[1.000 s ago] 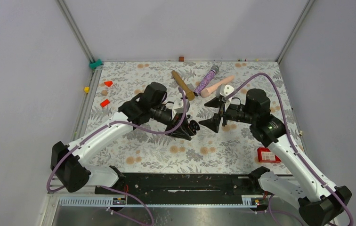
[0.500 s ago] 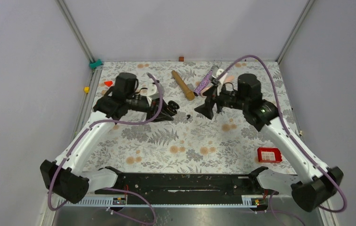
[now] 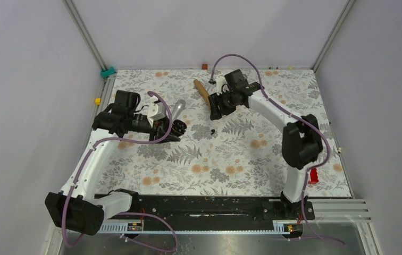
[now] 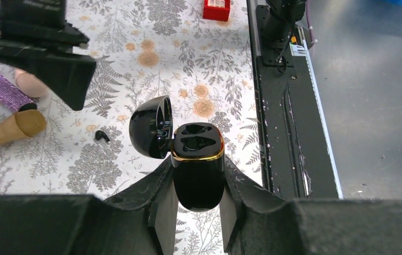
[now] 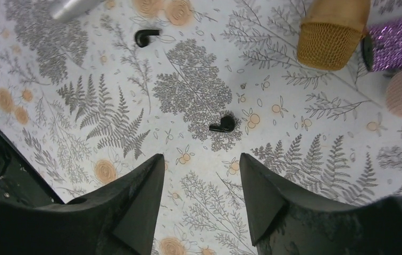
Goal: Insert the wireless bluetooth earbuds into the charging case
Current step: Pick up the earbud from the center of the board.
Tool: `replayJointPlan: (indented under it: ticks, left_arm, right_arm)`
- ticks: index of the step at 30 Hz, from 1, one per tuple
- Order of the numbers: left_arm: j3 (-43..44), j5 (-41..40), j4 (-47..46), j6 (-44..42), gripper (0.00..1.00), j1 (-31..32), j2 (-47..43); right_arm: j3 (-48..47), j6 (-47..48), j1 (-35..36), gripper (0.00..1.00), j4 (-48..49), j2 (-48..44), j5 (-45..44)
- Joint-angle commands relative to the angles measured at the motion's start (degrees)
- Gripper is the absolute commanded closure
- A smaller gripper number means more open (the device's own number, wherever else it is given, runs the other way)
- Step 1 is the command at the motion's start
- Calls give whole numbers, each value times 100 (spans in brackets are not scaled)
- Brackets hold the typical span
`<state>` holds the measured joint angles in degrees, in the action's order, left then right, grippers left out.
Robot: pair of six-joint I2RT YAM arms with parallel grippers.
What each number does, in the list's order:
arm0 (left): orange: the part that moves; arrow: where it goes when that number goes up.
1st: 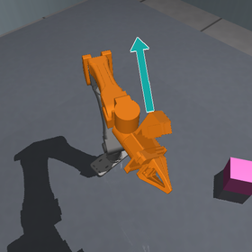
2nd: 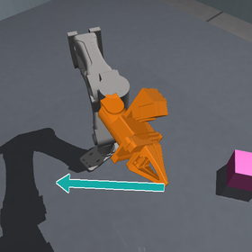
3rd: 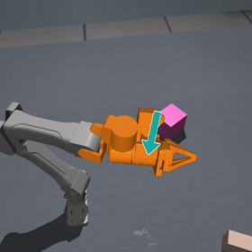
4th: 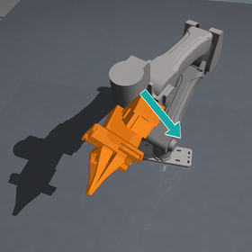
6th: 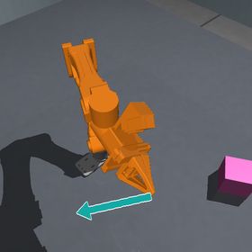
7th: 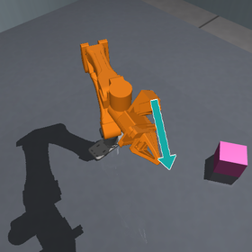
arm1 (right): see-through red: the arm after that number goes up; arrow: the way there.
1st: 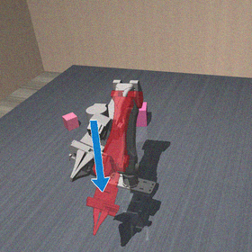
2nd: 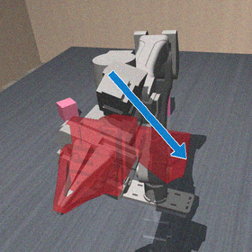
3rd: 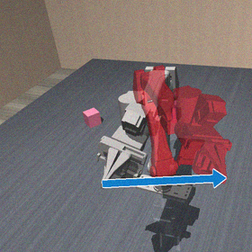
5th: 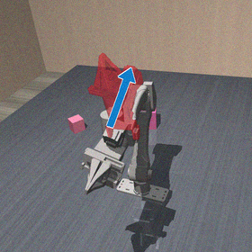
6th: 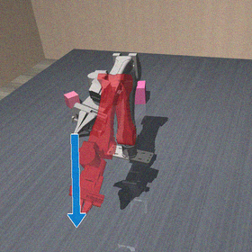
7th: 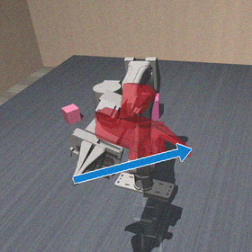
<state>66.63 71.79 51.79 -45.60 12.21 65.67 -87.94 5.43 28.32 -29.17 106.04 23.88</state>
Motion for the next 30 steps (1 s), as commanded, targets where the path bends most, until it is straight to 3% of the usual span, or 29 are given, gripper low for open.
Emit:
replayJointPlan:
  ticks: [1, 30]
  left_arm:
    - [-157, 367, 120, -502, 100, -25, -271]
    - [-558, 472, -55, -559, 100, -25, -620]
  right_arm:
    - [-805, -691, -28, 42, -1311, 868, -285]
    - [-1428, -1999, 174, 55, -1140, 2313, -564]
